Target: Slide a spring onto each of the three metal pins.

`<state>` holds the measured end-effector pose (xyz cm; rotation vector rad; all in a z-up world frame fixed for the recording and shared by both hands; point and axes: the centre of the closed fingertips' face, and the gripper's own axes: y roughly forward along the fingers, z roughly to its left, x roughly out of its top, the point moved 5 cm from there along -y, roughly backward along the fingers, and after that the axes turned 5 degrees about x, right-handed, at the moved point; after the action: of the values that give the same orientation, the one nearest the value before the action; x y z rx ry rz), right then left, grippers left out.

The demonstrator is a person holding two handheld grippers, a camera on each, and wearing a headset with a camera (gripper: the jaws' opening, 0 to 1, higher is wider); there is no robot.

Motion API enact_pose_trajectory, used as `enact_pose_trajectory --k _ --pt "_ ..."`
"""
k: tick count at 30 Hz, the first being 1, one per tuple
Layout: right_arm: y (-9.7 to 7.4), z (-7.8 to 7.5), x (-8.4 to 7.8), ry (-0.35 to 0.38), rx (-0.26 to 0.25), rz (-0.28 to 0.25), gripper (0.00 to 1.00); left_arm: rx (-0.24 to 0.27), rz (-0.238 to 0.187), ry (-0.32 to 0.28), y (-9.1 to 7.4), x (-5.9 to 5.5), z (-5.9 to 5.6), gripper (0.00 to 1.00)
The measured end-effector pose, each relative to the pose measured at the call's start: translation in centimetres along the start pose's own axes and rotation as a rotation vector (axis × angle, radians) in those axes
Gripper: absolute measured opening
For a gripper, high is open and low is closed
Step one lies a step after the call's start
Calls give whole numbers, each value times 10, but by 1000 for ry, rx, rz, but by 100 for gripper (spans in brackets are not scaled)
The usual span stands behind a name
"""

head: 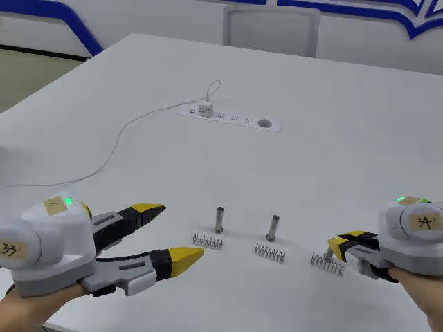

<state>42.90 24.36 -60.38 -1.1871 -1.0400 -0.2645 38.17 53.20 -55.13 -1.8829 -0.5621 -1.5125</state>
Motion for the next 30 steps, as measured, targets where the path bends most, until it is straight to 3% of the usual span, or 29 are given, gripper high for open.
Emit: enact_pose_trajectory --k 11,15,19,24,30 --pt "9 2 5 1 11 -6 9 8 0 -6 -1 0 2 62" --pt "8 4 7 -30 26 -17 10 4 3 -5 -1 -1 1 62" --pt "2 -1 12 -36 10 -37 14 2 5 -3 -1 -2 1 62" --pt "-6 -3 15 -19 31 -59 16 1 1 -2 -1 -1 1 62" --pt "-12 -4 3 -46 76 -48 17 5 -1 -2 -1 -1 2 62"
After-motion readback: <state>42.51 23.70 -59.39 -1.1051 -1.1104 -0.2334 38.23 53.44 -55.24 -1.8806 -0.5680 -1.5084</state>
